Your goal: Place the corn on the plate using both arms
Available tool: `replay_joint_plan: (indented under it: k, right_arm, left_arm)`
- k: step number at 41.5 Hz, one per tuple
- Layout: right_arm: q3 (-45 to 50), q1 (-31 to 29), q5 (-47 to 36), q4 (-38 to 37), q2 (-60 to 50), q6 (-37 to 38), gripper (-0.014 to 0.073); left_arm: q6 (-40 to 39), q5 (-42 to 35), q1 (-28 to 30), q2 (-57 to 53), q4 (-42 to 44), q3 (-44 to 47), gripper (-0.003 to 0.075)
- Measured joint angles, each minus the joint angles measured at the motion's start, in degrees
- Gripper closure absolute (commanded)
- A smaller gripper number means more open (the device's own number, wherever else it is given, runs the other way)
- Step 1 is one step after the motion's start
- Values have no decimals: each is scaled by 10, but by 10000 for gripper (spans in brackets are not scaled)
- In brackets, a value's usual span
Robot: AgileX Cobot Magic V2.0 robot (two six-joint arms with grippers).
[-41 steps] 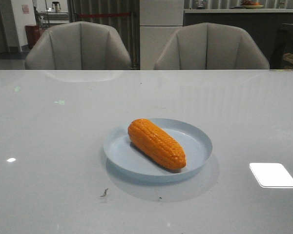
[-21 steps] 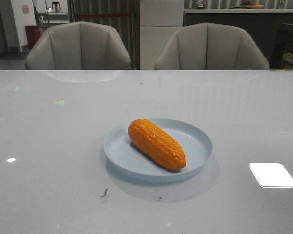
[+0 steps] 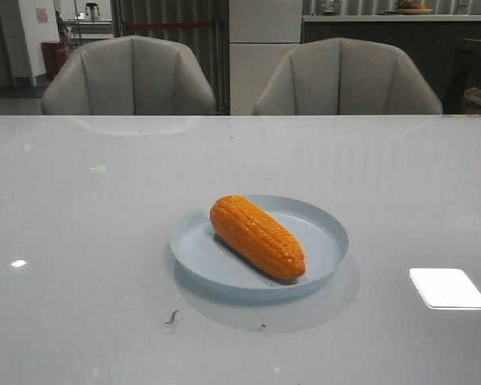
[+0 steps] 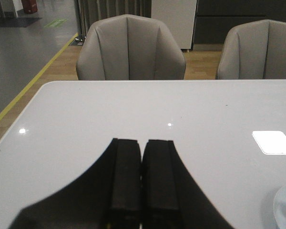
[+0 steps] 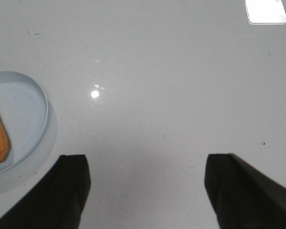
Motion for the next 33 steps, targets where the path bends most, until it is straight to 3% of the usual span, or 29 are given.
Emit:
replay_joint_plan:
  k: [9, 27, 33]
  right_arm:
    - [0, 0, 0, 0, 0, 0, -10]
    - [0, 0, 0, 0, 0, 0, -10]
    - [0, 0, 0, 0, 0, 0, -10]
  left_arm:
    - [0, 22, -7, -58, 17, 39, 627]
    - [0, -78, -8, -294, 25, 251, 627]
    - [0, -102, -8, -321, 25, 312, 627]
